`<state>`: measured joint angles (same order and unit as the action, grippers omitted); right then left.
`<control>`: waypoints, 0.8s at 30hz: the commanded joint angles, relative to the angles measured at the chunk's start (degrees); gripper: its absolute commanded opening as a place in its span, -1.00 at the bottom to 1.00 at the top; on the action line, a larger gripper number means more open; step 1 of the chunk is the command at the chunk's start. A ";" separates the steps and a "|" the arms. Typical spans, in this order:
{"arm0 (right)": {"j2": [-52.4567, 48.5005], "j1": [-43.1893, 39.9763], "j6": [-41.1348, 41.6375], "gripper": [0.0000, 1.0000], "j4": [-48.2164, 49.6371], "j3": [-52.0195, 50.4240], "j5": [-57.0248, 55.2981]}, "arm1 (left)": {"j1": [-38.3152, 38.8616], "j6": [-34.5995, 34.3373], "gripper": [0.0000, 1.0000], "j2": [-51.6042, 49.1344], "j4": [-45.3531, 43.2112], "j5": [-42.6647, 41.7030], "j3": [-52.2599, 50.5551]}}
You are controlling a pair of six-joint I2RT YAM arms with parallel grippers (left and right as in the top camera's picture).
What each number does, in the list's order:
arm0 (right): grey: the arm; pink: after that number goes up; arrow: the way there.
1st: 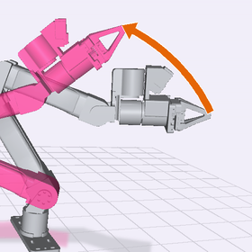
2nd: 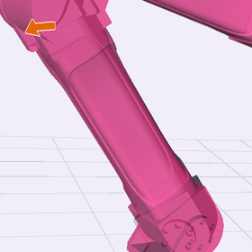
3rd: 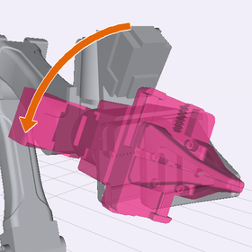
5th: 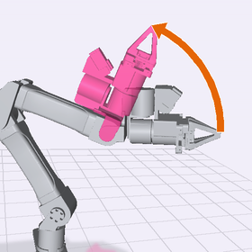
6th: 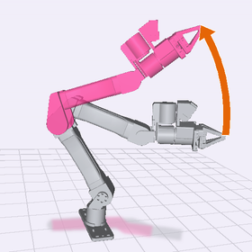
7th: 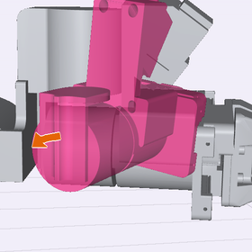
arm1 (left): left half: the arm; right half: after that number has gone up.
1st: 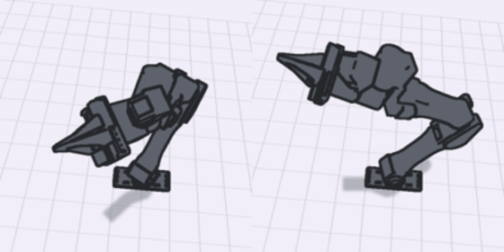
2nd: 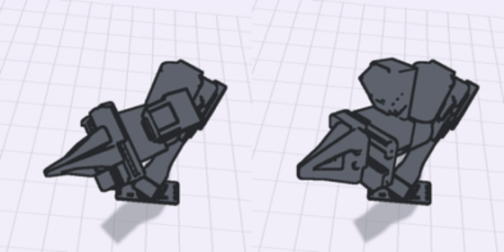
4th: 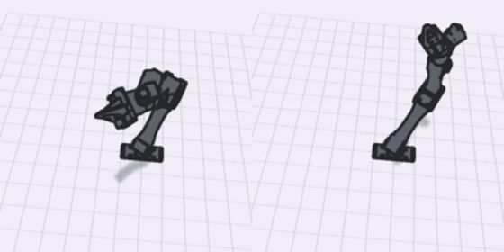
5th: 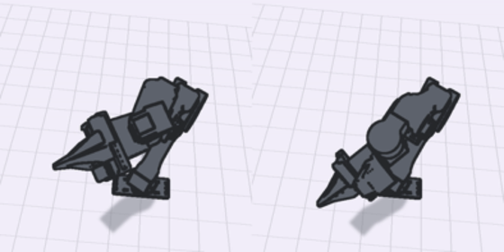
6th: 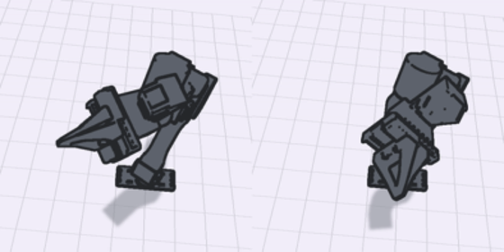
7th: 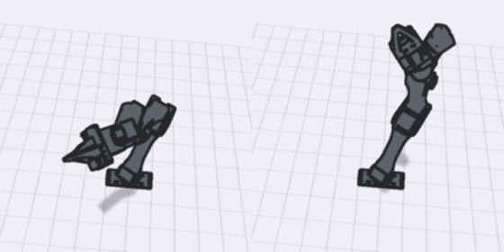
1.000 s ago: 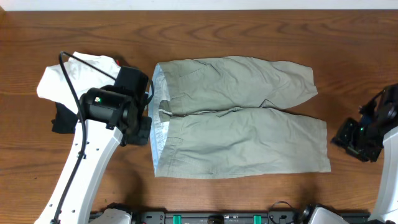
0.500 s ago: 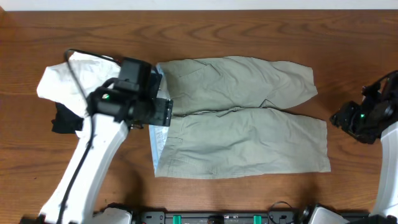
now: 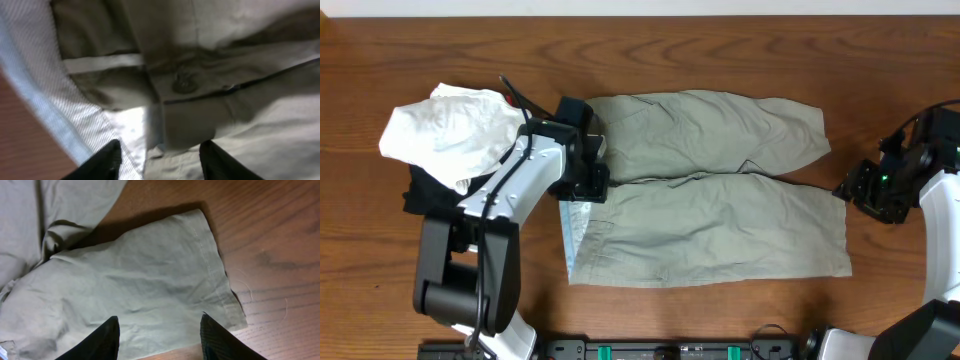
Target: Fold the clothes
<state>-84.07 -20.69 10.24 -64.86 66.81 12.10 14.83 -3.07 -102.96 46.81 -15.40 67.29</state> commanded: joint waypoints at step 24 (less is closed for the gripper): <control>-0.63 0.90 1.97 -0.02 3.85 0.52 0.39 | -0.04 -5.25 -0.88 11.34 16.76 13.53 4.17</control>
<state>-84.09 -20.69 11.53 -61.67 66.81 12.05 14.87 -6.83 -89.36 62.83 -6.17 71.70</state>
